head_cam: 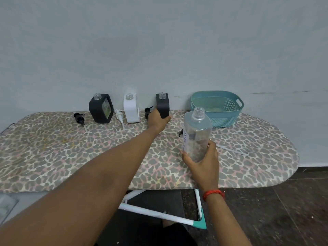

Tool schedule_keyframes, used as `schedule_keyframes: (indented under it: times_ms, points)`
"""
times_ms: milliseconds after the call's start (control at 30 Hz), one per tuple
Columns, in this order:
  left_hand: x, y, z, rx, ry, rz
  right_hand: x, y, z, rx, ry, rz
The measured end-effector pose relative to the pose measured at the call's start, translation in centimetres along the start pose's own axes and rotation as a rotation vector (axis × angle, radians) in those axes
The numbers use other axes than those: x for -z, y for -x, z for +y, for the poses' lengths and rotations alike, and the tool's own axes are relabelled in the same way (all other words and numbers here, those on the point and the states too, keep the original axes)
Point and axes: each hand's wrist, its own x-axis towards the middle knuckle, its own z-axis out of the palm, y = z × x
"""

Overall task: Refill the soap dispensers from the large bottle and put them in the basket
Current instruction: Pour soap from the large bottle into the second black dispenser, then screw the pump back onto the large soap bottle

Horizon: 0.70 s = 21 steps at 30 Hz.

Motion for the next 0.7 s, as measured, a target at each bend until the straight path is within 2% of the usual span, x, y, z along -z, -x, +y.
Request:
schedule_keyframes:
  times_ms: [233, 300, 433, 567, 700]
  points:
    - [3.6, 3.8, 0.0, -0.093, 0.138, 0.019, 0.4, 0.1, -0.5, 0.076, -0.005, 0.018]
    - [5.8, 6.9, -1.3, -0.144, 0.194, -0.009, 0.5, 0.1, -0.7, 0.066, -0.024, -0.002]
    - [10.1, 12.4, -6.4, -0.095, 0.341, -0.108, 0.3, 0.2, -1.1, -0.015, -0.101, -0.029]
    - [11.4, 14.7, -9.4, -0.060, 0.336, -0.206, -0.7, 0.6, -3.0, -0.063, -0.149, -0.131]
    - [11.5, 15.1, -9.8, -0.118, 0.266, -0.272, -4.3, 1.3, -5.0, -0.017, -0.175, -0.316]
